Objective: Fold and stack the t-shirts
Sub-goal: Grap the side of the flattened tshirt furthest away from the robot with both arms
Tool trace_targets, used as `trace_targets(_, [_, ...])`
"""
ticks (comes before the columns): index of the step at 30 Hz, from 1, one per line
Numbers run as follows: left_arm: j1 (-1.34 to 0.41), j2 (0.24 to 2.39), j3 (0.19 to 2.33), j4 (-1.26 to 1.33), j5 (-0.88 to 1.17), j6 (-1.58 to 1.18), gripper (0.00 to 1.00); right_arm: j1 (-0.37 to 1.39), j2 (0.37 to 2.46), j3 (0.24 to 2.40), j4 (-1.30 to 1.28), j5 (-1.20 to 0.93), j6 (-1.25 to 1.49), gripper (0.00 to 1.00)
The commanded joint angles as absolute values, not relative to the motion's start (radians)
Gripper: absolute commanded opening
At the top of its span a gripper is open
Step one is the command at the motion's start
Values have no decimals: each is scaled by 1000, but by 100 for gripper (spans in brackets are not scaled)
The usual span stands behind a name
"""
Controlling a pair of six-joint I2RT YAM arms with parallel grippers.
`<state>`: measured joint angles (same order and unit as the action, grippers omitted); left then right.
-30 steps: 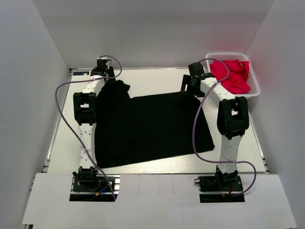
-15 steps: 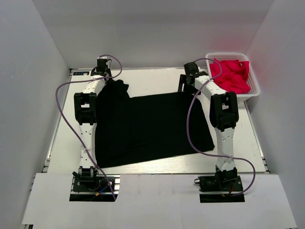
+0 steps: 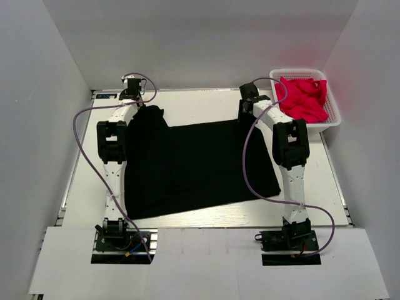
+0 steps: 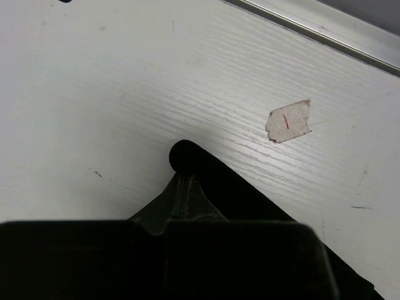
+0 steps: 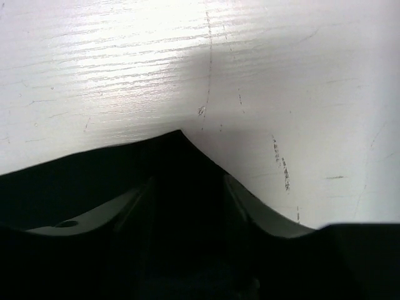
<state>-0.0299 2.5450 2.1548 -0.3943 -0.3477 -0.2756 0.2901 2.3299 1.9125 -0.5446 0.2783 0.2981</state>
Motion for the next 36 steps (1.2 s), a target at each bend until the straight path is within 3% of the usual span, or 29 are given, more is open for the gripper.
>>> trace_targets(1, [-20, 2461, 2157, -419, -393, -296, 0, 290, 2348, 1911, -496, 288, 290, 45])
trace_targets(4, [-20, 2470, 2190, -410, -393, -310, 0, 295, 2353, 1914, -451, 299, 278, 25])
trace_targets(6, [-20, 2470, 2204, -382, -405, -310, 0, 290, 2350, 1927, -419, 308, 272, 22])
trace_targets(7, [-20, 2470, 2227, -371, -405, -310, 0, 291, 2350, 1930, -399, 310, 265, 14])
trace_targets(10, [-11, 2494, 2316, -353, -359, -310, 0, 291, 2344, 1945, -339, 343, 247, 6])
trace_targets(20, [-11, 2461, 2329, -232, -195, -353, 0, 287, 2304, 1951, -249, 373, 227, 5])
trace_targets(36, [-31, 1895, 1475, -34, -252, -365, 0, 308, 2053, 1608, -157, 345, 256, 5])
